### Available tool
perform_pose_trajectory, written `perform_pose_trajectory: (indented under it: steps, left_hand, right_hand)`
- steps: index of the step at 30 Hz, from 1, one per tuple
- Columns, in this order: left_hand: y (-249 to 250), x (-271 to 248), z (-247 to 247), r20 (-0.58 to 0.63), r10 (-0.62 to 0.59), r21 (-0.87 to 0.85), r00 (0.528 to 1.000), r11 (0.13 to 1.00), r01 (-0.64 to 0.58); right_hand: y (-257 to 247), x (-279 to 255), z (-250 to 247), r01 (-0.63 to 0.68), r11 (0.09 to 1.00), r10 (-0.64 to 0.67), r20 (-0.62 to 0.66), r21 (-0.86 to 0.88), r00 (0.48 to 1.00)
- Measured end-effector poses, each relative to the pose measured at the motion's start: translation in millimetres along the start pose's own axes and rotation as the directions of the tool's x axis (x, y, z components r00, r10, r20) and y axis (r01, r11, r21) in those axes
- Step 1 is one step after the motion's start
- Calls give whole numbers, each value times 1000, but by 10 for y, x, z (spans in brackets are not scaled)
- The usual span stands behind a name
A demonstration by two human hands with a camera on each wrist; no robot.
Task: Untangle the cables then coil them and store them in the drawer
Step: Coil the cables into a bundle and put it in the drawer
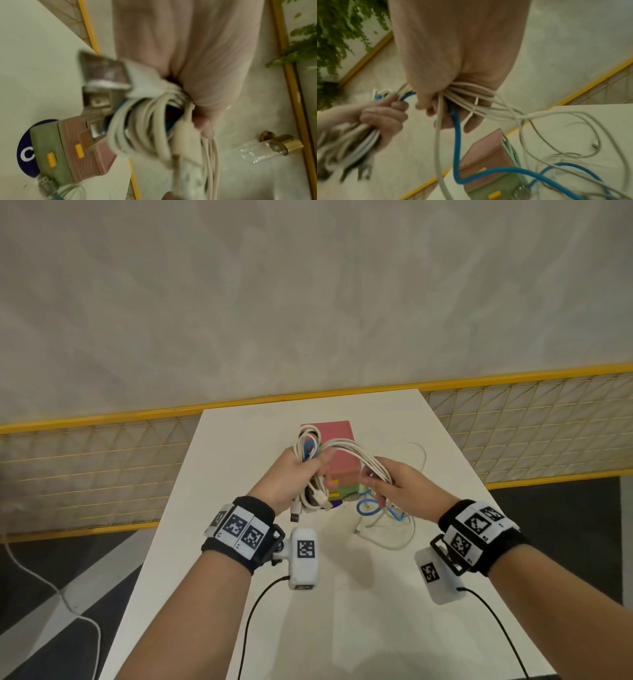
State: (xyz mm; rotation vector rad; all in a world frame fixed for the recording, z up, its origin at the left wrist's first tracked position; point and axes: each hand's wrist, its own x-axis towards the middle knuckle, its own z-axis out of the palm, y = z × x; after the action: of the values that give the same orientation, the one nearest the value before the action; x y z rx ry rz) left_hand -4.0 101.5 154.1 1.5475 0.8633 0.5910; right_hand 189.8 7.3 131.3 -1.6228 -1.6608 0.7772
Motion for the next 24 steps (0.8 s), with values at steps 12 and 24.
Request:
perform_pose_trajectory:
  steps: [12,24]
  left_hand:
    - [19,59,293,-159,-42,145,986,987,65]
    - [-21,105,372,-384,-7,29,923,999,19]
  right_hand:
    - [-252,91,279,26,980,-56,-149,-197,987]
    - [-199,71,391,85,965,-115,-109,-248,987]
